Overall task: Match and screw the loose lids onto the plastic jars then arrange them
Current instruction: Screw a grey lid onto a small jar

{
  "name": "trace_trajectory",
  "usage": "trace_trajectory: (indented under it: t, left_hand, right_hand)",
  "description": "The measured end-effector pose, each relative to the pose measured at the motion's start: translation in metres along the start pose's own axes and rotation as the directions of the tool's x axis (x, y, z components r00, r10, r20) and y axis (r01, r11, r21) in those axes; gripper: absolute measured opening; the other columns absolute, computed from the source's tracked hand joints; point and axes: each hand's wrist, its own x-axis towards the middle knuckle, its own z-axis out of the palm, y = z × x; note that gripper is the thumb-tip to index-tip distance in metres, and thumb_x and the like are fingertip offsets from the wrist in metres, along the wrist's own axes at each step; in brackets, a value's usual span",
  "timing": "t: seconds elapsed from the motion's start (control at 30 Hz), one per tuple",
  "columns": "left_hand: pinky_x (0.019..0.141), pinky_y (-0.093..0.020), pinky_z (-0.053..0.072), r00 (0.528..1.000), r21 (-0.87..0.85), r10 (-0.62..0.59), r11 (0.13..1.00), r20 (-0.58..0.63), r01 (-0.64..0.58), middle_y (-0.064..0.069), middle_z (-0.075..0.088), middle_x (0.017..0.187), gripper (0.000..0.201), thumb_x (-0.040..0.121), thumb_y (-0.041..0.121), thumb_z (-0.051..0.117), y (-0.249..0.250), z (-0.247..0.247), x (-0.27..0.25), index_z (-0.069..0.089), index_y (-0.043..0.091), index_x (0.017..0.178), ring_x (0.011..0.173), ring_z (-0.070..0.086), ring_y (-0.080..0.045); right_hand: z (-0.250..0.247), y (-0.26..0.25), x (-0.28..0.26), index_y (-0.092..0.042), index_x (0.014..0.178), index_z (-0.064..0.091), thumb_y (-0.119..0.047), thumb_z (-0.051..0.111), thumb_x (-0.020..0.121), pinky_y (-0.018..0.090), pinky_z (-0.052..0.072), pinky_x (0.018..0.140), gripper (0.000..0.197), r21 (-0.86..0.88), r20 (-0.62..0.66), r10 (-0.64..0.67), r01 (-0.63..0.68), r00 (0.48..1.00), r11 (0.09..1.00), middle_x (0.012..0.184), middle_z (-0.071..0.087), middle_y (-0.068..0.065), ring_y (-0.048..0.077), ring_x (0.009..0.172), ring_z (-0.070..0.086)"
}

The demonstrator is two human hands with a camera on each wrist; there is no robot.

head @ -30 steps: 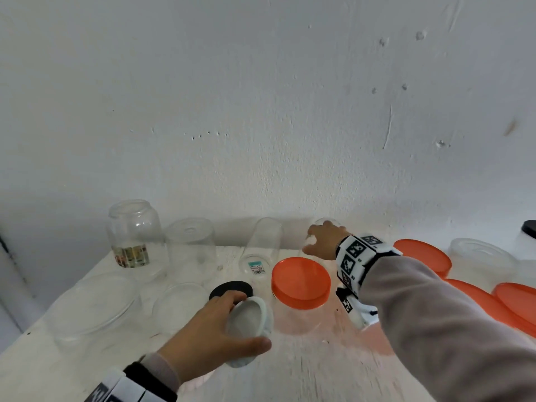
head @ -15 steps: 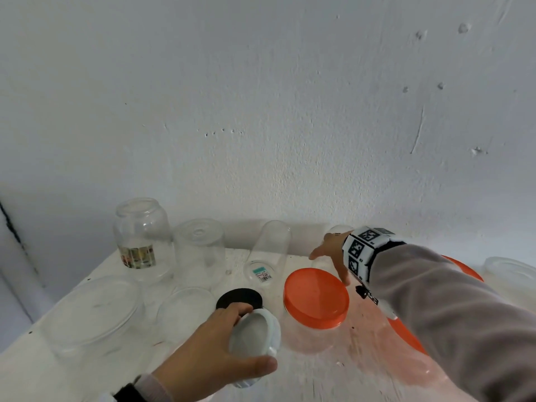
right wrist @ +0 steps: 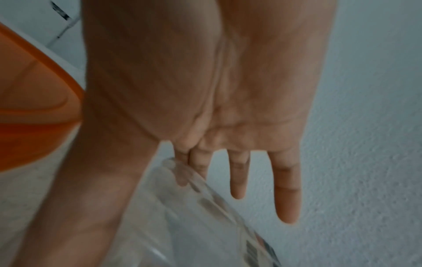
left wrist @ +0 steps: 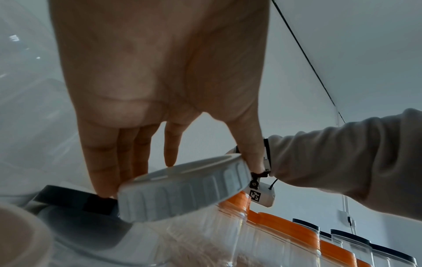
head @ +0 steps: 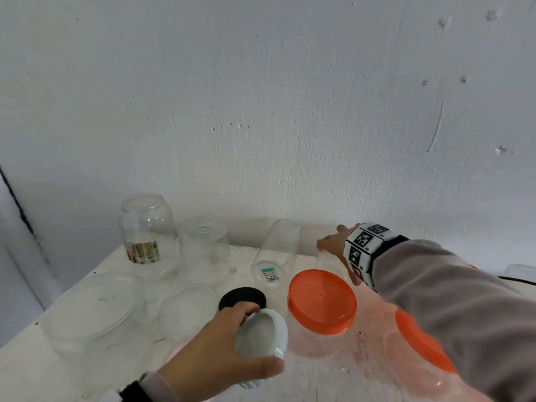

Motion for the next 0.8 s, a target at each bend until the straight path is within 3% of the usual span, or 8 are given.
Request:
trace_trajectory:
  t: [0.07,0.13,0.27,0.4,0.47,0.57,0.67,0.8]
  left_hand:
    - [0.093,-0.026,0.050,1.000,-0.003,0.004,1.000,-0.008,-0.004,0.021,0.045,0.120,0.092,0.042,0.082,0.061,0.001,0.001,0.000,0.032,0.048,0.124,0.109,0.052,-0.004]
    - [0.092,-0.026,0.050,1.000,-0.002,0.012,1.000,-0.017,-0.012,0.021,0.046,0.119,0.090,0.044,0.081,0.061,0.002,0.003,0.000,0.034,0.048,0.124,0.108,0.052,-0.003]
    - [0.092,-0.027,0.050,0.999,-0.011,0.025,1.000,-0.038,-0.025,0.022,0.047,0.118,0.091,0.044,0.082,0.063,0.006,0.007,0.000,0.035,0.048,0.124,0.107,0.053,-0.003]
    - [0.091,-0.027,0.051,0.997,-0.024,0.044,0.999,-0.061,-0.045,0.022,0.049,0.115,0.086,0.044,0.083,0.065,0.013,0.012,-0.002,0.035,0.052,0.119,0.104,0.054,-0.002]
    - [0.090,-0.026,0.052,0.996,-0.030,0.050,0.998,-0.072,-0.052,0.022,0.049,0.115,0.090,0.043,0.085,0.064,0.018,0.015,-0.003,0.036,0.049,0.121,0.104,0.054,-0.001]
    - [0.089,-0.025,0.052,0.994,-0.047,0.054,0.997,-0.095,-0.058,0.021,0.049,0.117,0.097,0.044,0.084,0.065,0.028,0.021,-0.005,0.039,0.042,0.126,0.105,0.054,-0.003]
    - [0.079,-0.017,0.052,0.989,-0.100,0.075,0.991,-0.128,-0.088,0.020,0.051,0.115,0.093,0.042,0.084,0.066,0.039,0.028,-0.012,0.042,0.044,0.122,0.103,0.055,-0.001]
    - [0.069,-0.011,0.049,0.975,-0.167,0.098,0.977,-0.202,-0.133,0.020,0.053,0.109,0.083,0.038,0.083,0.062,0.056,0.038,-0.022,0.045,0.047,0.111,0.097,0.056,0.001]
  right_hand:
    - [-0.004,0.003,-0.005,-0.031,0.137,0.026,-0.042,0.059,0.081,0.036,0.032,0.073,0.066,0.022,-0.022,0.034,-0.033,0.999,0.999,0.131,0.045,0.007,0.031,0.115,0.047]
    - [-0.006,0.008,-0.009,-0.021,0.141,0.026,-0.034,0.052,0.092,0.032,0.031,0.077,0.057,0.096,-0.038,0.027,-0.023,0.999,0.995,0.137,0.045,0.007,0.027,0.119,0.048]
    - [-0.012,0.017,-0.025,-0.016,0.137,0.026,-0.036,0.085,0.065,0.035,0.040,0.077,0.095,0.154,-0.091,0.036,-0.021,0.995,0.988,0.131,0.047,0.004,0.026,0.116,0.051]
    - [-0.014,0.027,-0.049,-0.023,0.143,0.018,-0.038,0.080,0.070,0.037,0.042,0.075,0.097,0.261,-0.235,0.106,-0.042,0.966,0.964,0.129,0.039,0.007,0.028,0.116,0.044]
    - [-0.016,0.031,-0.063,-0.025,0.142,0.018,-0.040,0.079,0.068,0.036,0.043,0.072,0.097,0.372,-0.317,0.149,-0.021,0.937,0.928,0.126,0.038,0.006,0.027,0.113,0.042]
    - [-0.014,0.034,-0.090,-0.017,0.133,0.027,-0.043,0.081,0.065,0.033,0.042,0.073,0.090,0.488,-0.452,0.205,0.049,0.868,0.871,0.120,0.040,0.005,0.022,0.106,0.040]
    - [-0.006,0.036,-0.119,-0.013,0.128,0.030,-0.043,0.082,0.063,0.028,0.036,0.078,0.088,0.608,-0.551,0.277,0.150,0.787,0.780,0.122,0.038,0.002,0.017,0.105,0.038]
    - [0.008,0.038,-0.160,-0.025,0.137,0.024,-0.037,0.083,0.060,0.029,0.038,0.085,0.097,0.733,-0.625,0.380,0.344,0.682,0.587,0.123,0.036,-0.003,0.018,0.110,0.042]
